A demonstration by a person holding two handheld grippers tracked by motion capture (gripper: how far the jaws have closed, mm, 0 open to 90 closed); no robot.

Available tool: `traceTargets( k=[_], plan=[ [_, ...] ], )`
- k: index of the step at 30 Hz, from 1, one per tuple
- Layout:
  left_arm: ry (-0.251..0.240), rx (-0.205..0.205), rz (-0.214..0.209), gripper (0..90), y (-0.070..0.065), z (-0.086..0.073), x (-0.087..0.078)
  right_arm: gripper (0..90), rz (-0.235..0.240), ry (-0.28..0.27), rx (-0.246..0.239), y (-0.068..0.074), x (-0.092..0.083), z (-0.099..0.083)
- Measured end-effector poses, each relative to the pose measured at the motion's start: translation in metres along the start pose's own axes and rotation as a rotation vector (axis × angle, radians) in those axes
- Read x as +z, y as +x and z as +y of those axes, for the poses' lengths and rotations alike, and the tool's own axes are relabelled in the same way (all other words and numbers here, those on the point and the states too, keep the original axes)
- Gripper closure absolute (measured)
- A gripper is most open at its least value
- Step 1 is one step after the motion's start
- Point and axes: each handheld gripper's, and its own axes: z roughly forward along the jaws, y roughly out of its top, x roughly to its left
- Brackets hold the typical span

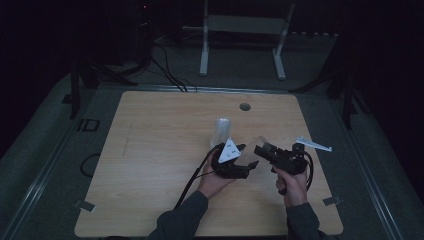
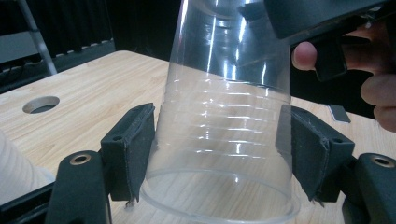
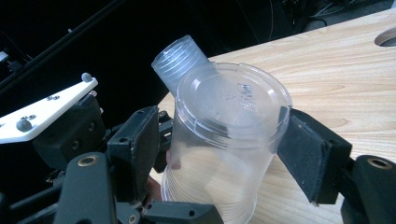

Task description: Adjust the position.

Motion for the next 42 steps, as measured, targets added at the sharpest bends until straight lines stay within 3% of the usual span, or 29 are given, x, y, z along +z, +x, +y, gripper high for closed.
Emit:
traceTargets(
  k=[21, 25, 33, 42],
  plan=[
    [0.010, 0.013, 0.015, 29.1, 0.008, -0.001, -0.013, 32.6, -0.013, 0.048, -0.038, -0.004, -0.011, -0.006],
    [0.014, 0.016, 0.015, 29.1, 0.009, -0.002, -0.014, 33.0, -0.016, 0.075, -0.065, -0.003, -0.010, -0.007],
    [0.019, 0.021, 0.009, 29.1, 0.011, -0.002, -0.019, 33.2, -0.084, 0.155, -0.176, 0.004, -0.006, -0.008],
    [0.028, 0.028, 0.000, 29.1, 0.014, -0.004, -0.024, 33.4, -0.118, 0.188, -0.222, 0.005, -0.007, -0.006]
  ],
)
